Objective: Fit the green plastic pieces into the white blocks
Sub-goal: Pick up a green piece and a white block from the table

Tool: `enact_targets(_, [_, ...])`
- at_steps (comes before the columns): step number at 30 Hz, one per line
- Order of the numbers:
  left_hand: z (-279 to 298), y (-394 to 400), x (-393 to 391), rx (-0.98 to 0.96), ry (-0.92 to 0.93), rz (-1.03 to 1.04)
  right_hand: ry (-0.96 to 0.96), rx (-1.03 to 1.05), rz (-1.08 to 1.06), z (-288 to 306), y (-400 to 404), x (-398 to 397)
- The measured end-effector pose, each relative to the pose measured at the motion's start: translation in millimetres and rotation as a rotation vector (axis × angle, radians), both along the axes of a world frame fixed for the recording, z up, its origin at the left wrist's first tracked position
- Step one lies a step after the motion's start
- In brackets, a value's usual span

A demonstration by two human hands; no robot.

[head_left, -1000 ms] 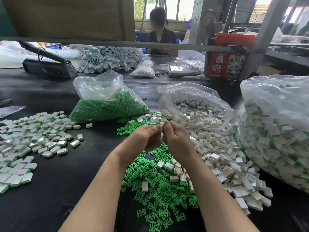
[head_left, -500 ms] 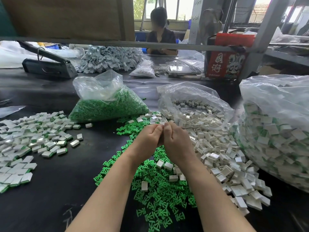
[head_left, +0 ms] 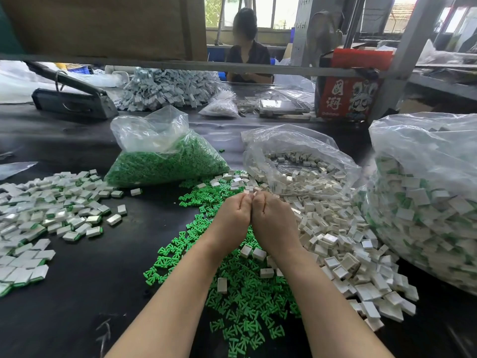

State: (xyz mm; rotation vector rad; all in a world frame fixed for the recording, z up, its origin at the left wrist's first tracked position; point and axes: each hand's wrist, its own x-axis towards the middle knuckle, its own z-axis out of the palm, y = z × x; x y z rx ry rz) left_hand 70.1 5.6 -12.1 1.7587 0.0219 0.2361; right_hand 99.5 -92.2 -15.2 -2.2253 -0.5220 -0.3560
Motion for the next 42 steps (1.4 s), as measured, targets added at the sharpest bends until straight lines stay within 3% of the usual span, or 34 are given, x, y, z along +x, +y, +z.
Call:
enact_targets(4, [3, 3, -1, -0.046, 0.028, -0.057, 0.041, 0.006, 0.021, 2, -3, 2])
enact_targets(8, [4, 6, 1, -0.119, 0.041, -0.106, 0.217, 0.285, 0.083, 9, -8, 7])
enact_targets(11, [5, 3, -1, -0.176, 0.025, -0.115, 0.230, 0.373, 0.063, 9, -4, 5])
enact_targets(19, [10, 3, -4, -0.138, 0.015, -0.094, 0.045, 0.193, -0.007, 7, -2, 1])
enact_targets(36, [9, 15, -7, 0.008, 0.021, -0.171, 0.133, 0.155, 0.127, 6, -7, 4])
enact_targets(42, [14, 14, -9, -0.121, 0.044, -0.147, 0.237, 0.241, 0.198, 8, -5, 3])
